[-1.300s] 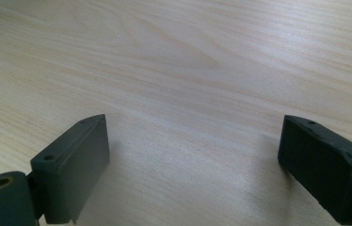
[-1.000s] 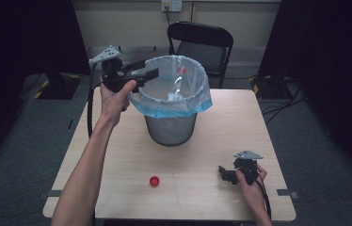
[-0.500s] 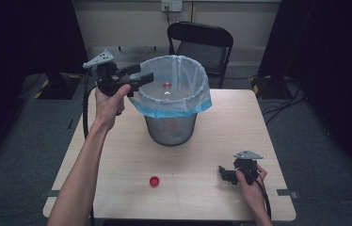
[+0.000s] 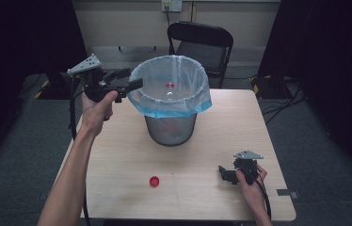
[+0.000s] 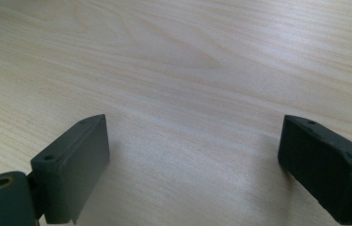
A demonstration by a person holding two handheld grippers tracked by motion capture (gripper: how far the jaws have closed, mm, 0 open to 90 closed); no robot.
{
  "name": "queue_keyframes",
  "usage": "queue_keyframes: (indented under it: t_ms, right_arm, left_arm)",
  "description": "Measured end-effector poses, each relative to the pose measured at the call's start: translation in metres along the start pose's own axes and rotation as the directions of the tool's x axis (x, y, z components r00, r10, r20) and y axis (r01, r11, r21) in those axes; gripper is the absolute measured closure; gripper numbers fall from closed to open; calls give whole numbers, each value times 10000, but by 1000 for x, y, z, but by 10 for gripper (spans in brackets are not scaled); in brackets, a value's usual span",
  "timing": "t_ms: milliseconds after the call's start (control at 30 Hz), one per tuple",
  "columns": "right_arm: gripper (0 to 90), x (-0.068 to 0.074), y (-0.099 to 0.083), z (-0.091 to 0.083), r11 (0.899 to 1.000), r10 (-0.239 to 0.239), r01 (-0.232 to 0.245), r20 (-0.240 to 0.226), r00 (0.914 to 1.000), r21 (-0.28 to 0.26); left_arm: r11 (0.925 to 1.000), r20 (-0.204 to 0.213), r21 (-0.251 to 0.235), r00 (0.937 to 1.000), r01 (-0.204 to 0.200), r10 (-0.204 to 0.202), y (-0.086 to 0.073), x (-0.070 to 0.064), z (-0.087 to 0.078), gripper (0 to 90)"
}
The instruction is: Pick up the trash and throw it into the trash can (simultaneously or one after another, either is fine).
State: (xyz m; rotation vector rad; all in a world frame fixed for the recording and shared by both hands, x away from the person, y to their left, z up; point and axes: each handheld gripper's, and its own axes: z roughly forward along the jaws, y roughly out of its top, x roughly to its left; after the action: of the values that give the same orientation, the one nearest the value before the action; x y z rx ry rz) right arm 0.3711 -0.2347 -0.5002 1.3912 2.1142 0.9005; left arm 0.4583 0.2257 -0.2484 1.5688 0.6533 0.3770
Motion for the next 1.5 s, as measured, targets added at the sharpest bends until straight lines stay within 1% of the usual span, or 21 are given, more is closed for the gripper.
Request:
queue_keyframes:
  t_ms: [33, 133, 200, 267, 300, 367, 433, 533, 600, 733, 967, 1133, 1267, 1333, 1433, 1467, 1500]
  right_arm:
    - [87, 0, 0, 0, 10000, 0, 0, -1, 10000, 2]
    - [87, 0, 0, 0, 10000, -1, 1, 0, 10000, 0]
    - [87, 0, 0, 0, 10000, 0, 0, -2, 10000, 1]
    - [87, 0, 0, 0, 10000, 1, -1, -2, 10000, 2]
    - [87, 0, 0, 0, 10000, 0, 0, -1, 10000, 2]
    - [87, 0, 0, 0, 10000, 1, -1, -2, 10000, 1]
    - [87, 0, 0, 0, 10000, -1, 1, -1, 10000, 2]
    - [87, 0, 0, 0, 10000, -2, 2, -2, 10000, 2]
    - [87, 0, 0, 0, 10000, -1, 1, -1, 10000, 3]
    - [87, 0, 0, 0, 10000, -2, 2, 1, 10000, 1]
    - [87, 0, 0, 0, 10000, -1, 1, 1, 10000, 1]
    - [87, 0, 0, 0, 10000, 0, 0, 1, 10000, 1]
    - [87, 0, 0, 0, 10000, 1, -1, 0, 10000, 2]
    - [87, 0, 0, 0, 10000, 2, -2, -1, 10000, 2]
    - [87, 0, 0, 0, 10000, 1, -1, 0, 10000, 0]
    - [87, 0, 0, 0, 10000, 0, 0, -1, 10000, 0]
    - [87, 0, 0, 0, 10000, 2, -2, -2, 10000, 1]
  left_arm:
    - [10000, -69, 3, 10000, 32, -32, -2, 1, -4, 228]
    - [10000, -96, 16, 9999, 30, -30, -5, 3, -13, 228]
    - [9999, -36, 7, 9999, 100, -100, -7, 4, -18, 228]
    - [9998, 136, 23, 9997, 183, -183, -9, 3, -22, 228]
    - [9999, 159, 87, 9998, 112, -114, -11, 2, -24, 228]
    - [9999, 167, 47, 9998, 101, -101, -14, -1, -27, 228]
    - [10000, 175, 46, 9998, -18, 17, -17, -4, -30, 228]
    - [10000, 225, -53, 9997, 54, -53, -22, -9, -34, 228]
    - [9999, 159, -111, 9999, 66, -64, -27, -13, -36, 228]
    - [9999, 104, 113, 9999, -48, 47, -37, -19, -39, 226]
    - [9985, -67, 554, 10000, -45, 49, -63, -26, -44, 226]
    - [9955, 34, 938, 9999, 127, -131, -80, -30, -44, 227]
    - [9918, 101, 1279, 9999, -15, 2, -94, -36, -43, 229]
    - [9914, 178, 1305, 9998, 49, -73, -99, -38, -42, 233]
    - [9866, 299, 1630, 9995, 17, -66, -110, -42, -40, 235]
    - [9853, 360, 1704, 9992, 119, -183, -114, -44, -38, 235]
    - [9833, 405, 1814, 9990, 112, -189, -117, -45, -38, 234]
